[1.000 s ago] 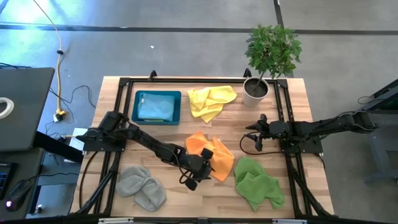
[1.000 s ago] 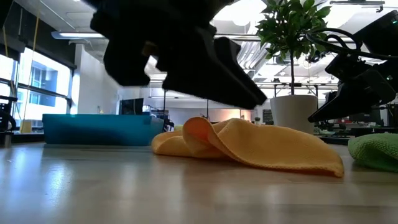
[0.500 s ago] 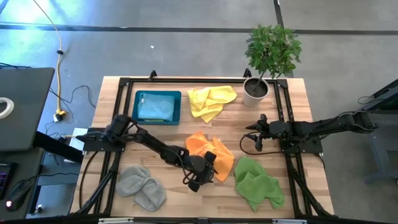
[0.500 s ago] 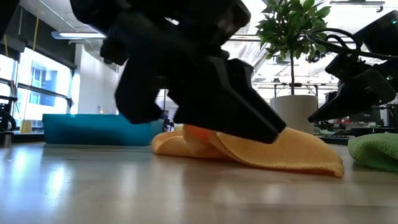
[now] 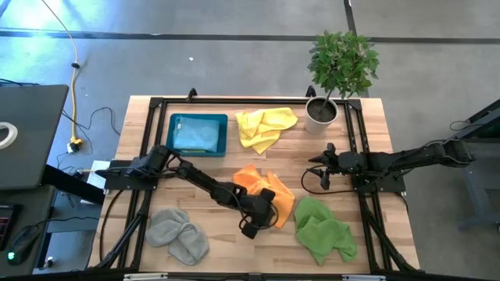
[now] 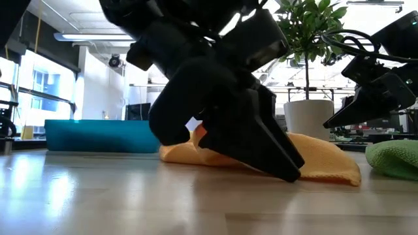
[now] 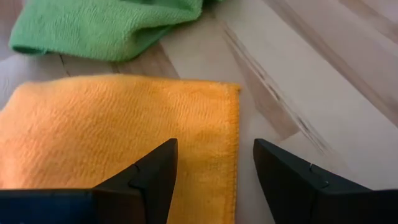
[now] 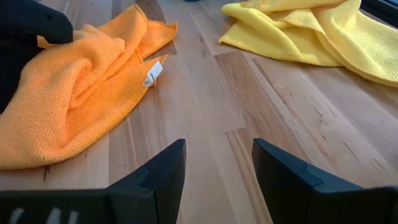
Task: Fold microfiber towels
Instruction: Fold the orange microfiber cloth
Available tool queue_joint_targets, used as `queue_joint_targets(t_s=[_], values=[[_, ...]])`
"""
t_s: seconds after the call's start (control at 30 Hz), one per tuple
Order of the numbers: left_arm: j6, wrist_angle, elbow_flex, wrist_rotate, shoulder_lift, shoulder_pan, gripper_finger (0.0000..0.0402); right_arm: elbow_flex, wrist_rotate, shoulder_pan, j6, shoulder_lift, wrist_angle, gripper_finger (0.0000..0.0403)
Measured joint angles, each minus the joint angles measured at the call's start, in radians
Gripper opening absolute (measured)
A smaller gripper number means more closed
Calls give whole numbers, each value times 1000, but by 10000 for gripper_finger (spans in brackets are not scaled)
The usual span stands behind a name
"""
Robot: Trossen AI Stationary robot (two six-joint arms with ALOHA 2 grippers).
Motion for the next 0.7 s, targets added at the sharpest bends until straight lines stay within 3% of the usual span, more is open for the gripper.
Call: queue_joint_targets(t_s=[0.2, 0.57, 0.7], values=[[-33, -68, 12, 3, -2, 22, 178, 0, 0, 0, 0, 0, 0, 178], [-38, -111, 28, 1, -2, 12, 19, 0, 0, 0, 0, 0, 0, 178], [-77, -133, 67, -21, 5, 13, 10, 0, 0, 0, 0, 0, 0, 178]])
